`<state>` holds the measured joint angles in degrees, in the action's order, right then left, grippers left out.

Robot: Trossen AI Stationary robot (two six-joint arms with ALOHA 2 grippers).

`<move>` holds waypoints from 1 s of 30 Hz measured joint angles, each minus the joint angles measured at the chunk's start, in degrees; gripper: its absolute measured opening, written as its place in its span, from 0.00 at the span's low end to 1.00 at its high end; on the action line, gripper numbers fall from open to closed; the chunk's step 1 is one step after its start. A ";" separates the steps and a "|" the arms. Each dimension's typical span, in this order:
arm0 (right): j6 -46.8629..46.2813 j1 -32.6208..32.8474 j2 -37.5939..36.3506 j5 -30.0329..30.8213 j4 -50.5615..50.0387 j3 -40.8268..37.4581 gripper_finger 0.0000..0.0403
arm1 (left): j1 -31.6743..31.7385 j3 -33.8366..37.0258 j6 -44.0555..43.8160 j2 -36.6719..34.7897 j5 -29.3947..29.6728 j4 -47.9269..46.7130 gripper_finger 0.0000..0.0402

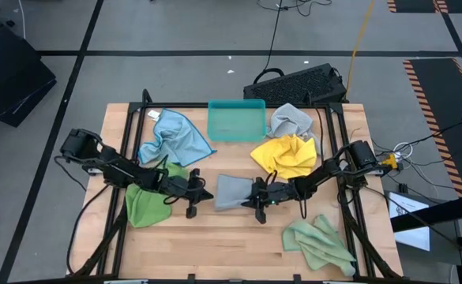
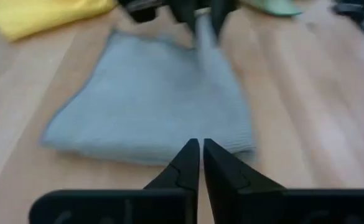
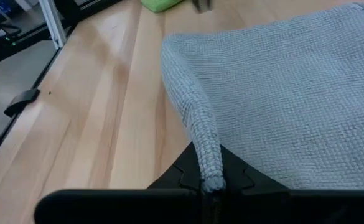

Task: Fold microfiber towels
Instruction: Fold the dark gray microfiber towel

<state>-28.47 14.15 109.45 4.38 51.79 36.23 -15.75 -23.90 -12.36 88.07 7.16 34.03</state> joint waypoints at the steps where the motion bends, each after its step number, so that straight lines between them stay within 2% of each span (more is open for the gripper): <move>1: -0.19 0.00 0.00 0.02 0.04 0.00 0.03 | -1.06 0.00 1.02 0.00 0.03 1.25 0.08; 5: -0.61 0.00 0.00 0.04 0.06 0.02 0.03 | -5.82 -0.09 4.98 -0.09 3.64 4.04 0.22; 12: -0.63 -0.04 0.00 0.02 0.24 0.04 0.03 | -12.30 -0.11 11.61 4.05 18.97 5.99 0.65; 16: -0.76 -0.04 0.00 0.02 0.26 0.04 0.03 | -12.55 -0.42 16.47 10.52 19.65 15.65 0.80; 18: -0.79 -0.04 0.00 0.02 0.33 0.07 0.03 | -12.52 -1.28 18.89 13.77 19.61 19.74 0.83; 21: -0.83 -0.06 0.00 0.02 0.41 0.09 0.03 | -12.56 -2.84 21.10 16.56 21.92 20.52 0.83; 25: -0.82 -0.07 0.00 0.02 0.56 0.11 0.03 | -12.50 -2.93 19.77 16.81 24.73 20.32 0.78; 30: -0.55 -0.07 0.00 0.02 0.54 0.11 0.03 | -12.90 -3.02 19.84 16.11 22.36 19.12 0.69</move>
<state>-29.02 14.09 109.45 4.40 52.33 36.34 -28.65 -26.92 7.48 104.18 29.52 53.15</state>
